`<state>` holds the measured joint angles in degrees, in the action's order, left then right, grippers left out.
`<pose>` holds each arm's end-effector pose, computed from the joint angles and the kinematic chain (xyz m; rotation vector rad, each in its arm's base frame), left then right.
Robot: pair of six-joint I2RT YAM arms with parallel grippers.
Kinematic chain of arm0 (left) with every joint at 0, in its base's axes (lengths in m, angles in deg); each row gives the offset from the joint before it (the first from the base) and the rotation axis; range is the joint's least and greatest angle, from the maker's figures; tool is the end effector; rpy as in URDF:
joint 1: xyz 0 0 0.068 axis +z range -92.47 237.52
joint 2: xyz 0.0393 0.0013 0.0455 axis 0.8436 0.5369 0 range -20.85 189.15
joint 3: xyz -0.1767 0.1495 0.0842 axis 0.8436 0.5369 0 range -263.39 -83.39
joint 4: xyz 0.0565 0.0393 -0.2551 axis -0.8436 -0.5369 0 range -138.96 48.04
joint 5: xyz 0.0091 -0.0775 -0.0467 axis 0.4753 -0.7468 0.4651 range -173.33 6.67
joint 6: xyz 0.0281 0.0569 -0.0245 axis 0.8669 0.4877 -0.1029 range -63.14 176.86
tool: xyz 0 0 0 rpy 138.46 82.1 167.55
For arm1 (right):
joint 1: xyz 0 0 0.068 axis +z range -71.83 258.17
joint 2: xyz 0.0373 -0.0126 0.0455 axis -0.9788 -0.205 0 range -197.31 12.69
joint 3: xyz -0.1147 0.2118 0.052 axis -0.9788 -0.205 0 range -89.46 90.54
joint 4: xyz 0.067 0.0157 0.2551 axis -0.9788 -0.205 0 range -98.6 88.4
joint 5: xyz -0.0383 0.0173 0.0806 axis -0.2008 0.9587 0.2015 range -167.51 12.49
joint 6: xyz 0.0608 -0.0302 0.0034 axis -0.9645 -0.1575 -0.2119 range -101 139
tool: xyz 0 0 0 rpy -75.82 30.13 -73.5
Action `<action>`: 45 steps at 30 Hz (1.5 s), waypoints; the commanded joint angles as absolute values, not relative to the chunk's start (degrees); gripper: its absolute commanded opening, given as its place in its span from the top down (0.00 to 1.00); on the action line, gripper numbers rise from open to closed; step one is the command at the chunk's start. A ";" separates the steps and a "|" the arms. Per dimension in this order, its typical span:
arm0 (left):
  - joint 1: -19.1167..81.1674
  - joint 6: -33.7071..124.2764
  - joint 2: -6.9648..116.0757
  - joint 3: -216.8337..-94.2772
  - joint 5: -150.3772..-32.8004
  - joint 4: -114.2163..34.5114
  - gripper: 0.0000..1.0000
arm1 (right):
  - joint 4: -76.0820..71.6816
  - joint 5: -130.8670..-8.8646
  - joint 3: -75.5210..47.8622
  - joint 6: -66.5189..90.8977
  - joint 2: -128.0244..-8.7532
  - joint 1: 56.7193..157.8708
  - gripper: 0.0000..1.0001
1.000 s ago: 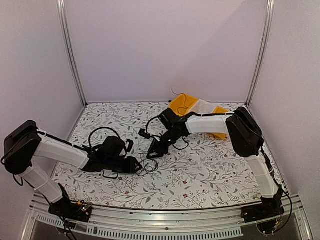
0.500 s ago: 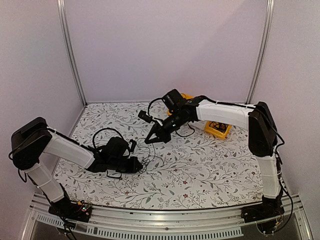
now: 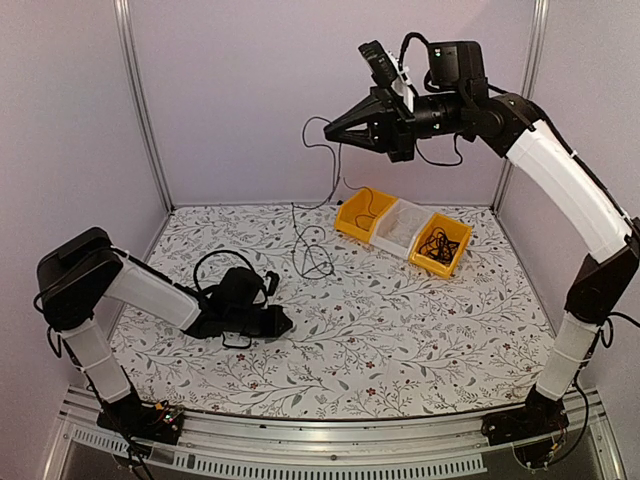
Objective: Untangle the cables
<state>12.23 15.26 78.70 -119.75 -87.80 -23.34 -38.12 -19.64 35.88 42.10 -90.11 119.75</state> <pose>0.2193 -0.2278 0.0623 0.1215 2.5001 -0.7914 0.2524 0.2857 0.4698 -1.5202 1.0369 1.1337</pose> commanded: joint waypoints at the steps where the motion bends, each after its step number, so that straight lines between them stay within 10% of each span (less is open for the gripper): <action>1: 13.92 17.04 81.11 -119.20 -87.04 -30.50 0.97 | -40.37 -20.19 37.72 40.89 -87.96 117.37 1.00; 6: 14.42 18.20 77.77 -119.65 -87.37 -31.72 0.99 | -39.63 -24.71 33.12 42.48 -86.53 116.77 1.00; 16: 14.19 24.98 59.83 -117.40 -83.50 -30.53 0.61 | -32.85 -28.14 10.57 43.97 -83.63 116.78 1.00; 45: 7.55 49.16 90.13 -135.82 -98.73 -8.11 0.42 | -25.54 -21.10 -3.85 39.45 -84.90 106.07 1.00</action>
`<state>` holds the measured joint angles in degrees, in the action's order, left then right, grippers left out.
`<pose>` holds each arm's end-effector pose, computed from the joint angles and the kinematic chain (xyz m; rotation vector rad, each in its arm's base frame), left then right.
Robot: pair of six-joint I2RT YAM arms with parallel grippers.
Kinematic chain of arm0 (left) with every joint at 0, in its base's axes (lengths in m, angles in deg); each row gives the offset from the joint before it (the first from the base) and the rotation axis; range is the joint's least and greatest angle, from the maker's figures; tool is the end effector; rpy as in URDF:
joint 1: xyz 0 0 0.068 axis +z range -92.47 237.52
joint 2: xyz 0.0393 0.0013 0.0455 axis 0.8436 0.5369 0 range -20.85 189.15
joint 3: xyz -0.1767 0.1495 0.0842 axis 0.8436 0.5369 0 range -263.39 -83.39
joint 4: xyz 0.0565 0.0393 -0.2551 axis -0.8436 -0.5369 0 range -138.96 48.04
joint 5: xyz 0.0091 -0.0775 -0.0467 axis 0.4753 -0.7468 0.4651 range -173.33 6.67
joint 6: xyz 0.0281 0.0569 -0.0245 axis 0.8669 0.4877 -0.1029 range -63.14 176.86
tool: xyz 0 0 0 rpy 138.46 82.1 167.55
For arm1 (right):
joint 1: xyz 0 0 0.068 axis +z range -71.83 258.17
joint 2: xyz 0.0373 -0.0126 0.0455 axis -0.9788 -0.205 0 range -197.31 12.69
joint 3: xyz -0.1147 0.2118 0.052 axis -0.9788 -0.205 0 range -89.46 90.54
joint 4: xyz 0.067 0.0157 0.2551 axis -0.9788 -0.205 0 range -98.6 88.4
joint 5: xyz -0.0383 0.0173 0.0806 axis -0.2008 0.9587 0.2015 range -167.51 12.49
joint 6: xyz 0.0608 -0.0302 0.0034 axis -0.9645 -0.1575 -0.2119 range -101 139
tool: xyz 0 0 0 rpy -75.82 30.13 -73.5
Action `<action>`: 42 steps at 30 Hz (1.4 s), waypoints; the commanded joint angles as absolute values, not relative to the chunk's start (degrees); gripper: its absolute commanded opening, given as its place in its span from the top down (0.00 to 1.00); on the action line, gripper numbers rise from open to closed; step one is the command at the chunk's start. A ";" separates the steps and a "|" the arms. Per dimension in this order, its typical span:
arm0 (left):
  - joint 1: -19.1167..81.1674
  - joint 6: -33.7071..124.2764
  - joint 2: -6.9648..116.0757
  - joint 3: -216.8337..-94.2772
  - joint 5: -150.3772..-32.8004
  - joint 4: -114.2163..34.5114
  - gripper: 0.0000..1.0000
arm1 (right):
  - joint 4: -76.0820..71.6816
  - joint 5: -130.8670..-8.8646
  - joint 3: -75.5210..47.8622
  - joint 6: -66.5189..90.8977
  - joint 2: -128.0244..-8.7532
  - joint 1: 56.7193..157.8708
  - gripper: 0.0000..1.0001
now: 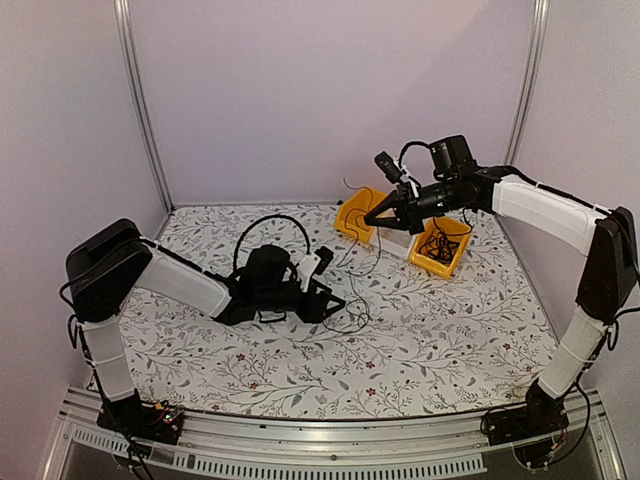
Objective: Untangle the cables
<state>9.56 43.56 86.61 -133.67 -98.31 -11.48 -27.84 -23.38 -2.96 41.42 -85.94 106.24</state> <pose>0.2499 -0.2985 0.1062 0.8046 1.9950 -0.9160 0.3265 0.2242 0.2882 -1.3387 1.6458 1.1001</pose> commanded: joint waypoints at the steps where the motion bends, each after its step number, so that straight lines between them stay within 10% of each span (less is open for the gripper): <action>1: 7.01 49.90 91.15 -136.38 -97.70 -8.24 0.42 | -25.43 -20.92 -3.86 39.34 -84.87 106.08 1.00; 22: 9.36 31.27 108.97 -153.15 -68.47 -7.75 0.60 | -37.19 -8.48 14.53 36.68 -80.29 105.95 1.00; 42: 23.49 16.88 101.55 -146.20 -68.41 -15.78 0.63 | -40.25 -5.73 40.34 33.65 -80.86 96.77 1.00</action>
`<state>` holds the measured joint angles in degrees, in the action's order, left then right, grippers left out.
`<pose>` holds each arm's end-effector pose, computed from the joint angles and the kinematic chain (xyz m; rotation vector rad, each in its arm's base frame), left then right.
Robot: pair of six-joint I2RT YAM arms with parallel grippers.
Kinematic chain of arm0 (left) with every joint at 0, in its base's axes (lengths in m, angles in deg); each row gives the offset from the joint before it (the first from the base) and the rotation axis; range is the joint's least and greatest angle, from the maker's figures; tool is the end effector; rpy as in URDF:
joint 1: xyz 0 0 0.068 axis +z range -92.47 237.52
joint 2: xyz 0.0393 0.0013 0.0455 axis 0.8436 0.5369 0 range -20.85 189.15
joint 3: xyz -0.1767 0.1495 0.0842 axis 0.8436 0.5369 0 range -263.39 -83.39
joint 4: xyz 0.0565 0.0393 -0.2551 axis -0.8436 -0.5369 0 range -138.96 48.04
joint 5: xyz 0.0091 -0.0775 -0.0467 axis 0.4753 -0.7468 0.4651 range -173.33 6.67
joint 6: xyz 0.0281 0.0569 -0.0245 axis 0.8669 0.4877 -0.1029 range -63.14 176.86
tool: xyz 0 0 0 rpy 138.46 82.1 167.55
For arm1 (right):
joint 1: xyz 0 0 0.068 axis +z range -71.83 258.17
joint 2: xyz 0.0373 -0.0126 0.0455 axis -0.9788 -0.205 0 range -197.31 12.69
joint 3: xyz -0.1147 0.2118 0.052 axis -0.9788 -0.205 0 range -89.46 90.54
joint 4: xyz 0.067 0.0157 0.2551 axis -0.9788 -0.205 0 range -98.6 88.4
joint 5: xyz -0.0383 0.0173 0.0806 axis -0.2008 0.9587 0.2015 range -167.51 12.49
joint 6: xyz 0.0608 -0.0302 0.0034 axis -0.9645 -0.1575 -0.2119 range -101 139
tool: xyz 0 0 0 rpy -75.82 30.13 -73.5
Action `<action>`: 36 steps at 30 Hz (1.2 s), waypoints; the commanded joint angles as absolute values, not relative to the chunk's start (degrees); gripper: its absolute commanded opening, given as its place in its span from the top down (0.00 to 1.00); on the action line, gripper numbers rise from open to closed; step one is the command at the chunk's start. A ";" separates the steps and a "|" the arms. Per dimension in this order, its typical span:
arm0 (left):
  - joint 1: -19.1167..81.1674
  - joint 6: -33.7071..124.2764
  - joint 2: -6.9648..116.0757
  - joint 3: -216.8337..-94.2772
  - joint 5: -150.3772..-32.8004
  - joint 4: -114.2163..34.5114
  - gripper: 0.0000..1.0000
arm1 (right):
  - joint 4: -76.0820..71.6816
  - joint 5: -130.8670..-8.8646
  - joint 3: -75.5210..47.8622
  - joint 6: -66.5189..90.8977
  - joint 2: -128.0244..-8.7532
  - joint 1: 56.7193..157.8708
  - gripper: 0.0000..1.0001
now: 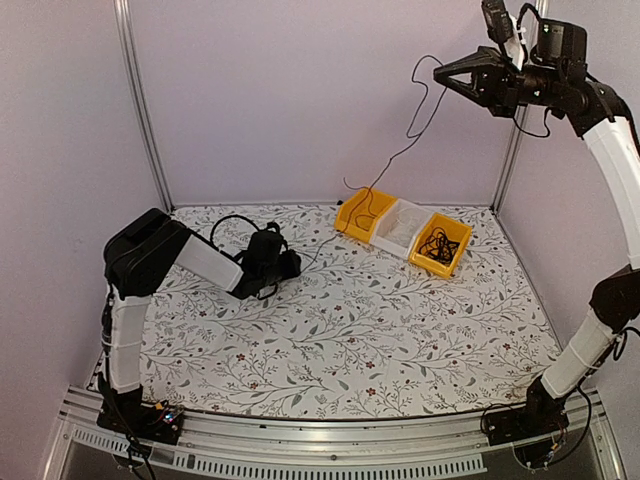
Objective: Untangle the cables
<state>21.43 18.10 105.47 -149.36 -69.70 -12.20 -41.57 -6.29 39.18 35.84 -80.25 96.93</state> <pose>0.3665 -0.2515 0.0535 -0.1947 2.1254 -0.5363 0.2578 0.1421 0.5364 -1.3261 1.0583 1.0338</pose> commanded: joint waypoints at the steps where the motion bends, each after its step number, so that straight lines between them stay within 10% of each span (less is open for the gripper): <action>1: 23.99 16.67 100.51 -145.08 -67.31 -16.38 0.63 | -39.93 -6.06 40.67 33.36 -81.22 96.68 1.00; 22: 32.04 12.25 86.69 -121.43 -71.21 -13.03 0.47 | -34.61 -24.15 44.52 37.28 -88.24 92.15 1.00; 36: 31.90 22.11 76.78 -110.35 -102.63 15.49 0.47 | -36.88 -31.78 10.29 51.18 -90.26 104.38 1.00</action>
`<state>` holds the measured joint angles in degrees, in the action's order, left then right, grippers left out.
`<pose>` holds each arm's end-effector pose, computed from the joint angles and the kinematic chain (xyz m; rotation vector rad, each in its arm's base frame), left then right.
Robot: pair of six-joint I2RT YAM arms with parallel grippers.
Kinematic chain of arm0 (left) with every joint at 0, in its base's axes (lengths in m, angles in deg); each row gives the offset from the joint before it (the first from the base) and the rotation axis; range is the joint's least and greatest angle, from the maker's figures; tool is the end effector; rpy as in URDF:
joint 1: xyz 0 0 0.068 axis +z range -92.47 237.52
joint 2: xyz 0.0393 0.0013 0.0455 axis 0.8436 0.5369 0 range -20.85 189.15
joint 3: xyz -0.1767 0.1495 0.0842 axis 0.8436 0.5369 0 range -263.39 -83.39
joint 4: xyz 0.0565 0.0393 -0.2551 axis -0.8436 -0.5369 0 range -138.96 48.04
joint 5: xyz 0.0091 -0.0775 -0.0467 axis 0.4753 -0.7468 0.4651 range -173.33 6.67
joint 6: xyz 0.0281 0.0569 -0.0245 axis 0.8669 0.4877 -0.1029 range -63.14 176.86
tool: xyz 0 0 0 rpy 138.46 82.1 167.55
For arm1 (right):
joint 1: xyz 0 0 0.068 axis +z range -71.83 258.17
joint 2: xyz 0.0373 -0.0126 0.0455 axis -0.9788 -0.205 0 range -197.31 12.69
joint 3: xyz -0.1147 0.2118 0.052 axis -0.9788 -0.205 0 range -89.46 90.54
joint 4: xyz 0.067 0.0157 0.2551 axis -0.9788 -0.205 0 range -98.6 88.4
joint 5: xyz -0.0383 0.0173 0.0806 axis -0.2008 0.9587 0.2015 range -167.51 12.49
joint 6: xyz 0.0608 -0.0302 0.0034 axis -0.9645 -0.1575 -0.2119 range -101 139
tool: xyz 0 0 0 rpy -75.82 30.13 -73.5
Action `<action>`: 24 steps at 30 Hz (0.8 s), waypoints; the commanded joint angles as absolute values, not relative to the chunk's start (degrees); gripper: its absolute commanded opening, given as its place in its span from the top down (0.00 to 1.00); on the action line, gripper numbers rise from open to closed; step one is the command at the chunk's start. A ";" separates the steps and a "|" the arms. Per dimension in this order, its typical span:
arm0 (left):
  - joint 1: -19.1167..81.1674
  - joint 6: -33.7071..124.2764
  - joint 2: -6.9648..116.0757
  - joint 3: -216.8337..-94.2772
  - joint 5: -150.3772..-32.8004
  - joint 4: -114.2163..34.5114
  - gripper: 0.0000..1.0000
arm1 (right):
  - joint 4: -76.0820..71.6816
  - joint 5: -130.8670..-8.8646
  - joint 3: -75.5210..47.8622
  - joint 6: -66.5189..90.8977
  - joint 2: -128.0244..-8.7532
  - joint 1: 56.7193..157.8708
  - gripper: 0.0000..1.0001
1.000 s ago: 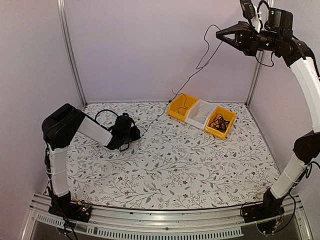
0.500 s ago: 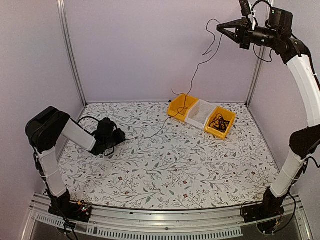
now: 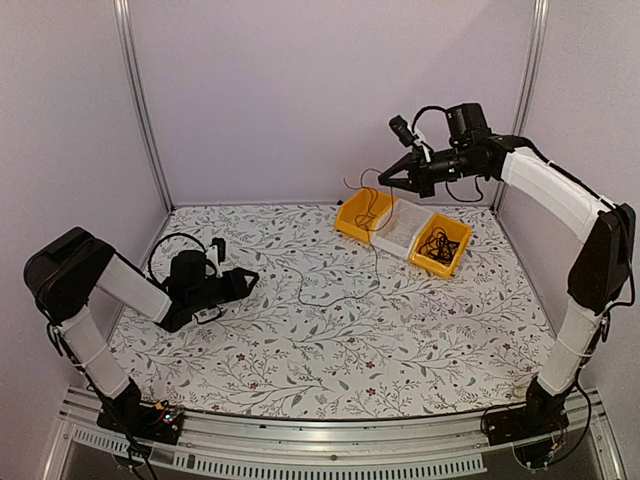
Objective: Untangle the cables
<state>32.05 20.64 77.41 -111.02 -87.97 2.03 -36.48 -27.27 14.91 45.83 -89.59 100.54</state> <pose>0.2758 -0.1365 0.0759 -0.1457 2.1145 -0.7442 0.3609 0.1938 0.3547 -1.2763 1.5796 0.8800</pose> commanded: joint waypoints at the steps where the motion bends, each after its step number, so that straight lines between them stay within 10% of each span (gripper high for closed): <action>1: 31.85 21.13 77.44 -110.70 -104.87 17.12 0.49 | -36.67 -32.95 8.93 52.02 -90.87 105.90 1.00; 24: 31.93 19.53 76.19 -110.39 -102.27 10.11 0.53 | -37.39 -41.12 13.12 45.47 -111.83 111.68 0.96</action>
